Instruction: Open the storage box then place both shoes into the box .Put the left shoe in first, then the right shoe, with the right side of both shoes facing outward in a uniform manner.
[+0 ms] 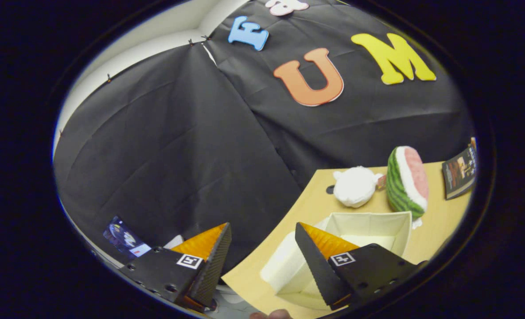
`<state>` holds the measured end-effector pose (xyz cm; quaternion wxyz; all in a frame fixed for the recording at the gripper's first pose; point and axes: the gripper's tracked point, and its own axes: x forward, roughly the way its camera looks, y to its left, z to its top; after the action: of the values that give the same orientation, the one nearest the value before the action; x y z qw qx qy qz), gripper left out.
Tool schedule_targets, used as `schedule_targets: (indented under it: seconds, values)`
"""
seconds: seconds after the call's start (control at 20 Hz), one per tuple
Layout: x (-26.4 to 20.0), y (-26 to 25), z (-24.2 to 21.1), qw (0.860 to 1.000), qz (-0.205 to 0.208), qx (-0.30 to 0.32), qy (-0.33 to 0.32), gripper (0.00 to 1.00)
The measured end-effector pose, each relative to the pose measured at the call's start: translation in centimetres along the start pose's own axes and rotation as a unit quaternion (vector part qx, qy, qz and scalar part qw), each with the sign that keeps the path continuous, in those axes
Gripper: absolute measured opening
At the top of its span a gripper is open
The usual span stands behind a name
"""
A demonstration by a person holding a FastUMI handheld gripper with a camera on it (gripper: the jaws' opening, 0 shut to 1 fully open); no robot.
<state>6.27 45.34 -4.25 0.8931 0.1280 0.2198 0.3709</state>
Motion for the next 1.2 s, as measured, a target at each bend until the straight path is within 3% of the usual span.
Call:
schedule_targets:
  seconds: [0.25,0.75,1.0,1.2]
  values:
    - [-4.0,-4.6,2.0,0.994,-0.09,-0.033,-0.044,0.96]
    - [-16.7,-14.7,4.1,0.972,-0.197,-0.067,-0.108,0.96]
    - [-24.3,-22.9,2.8,0.954,-0.272,-0.052,-0.116,0.96]
    - [-28.7,-28.9,-0.7,0.943,-0.319,-0.034,-0.093,0.96]
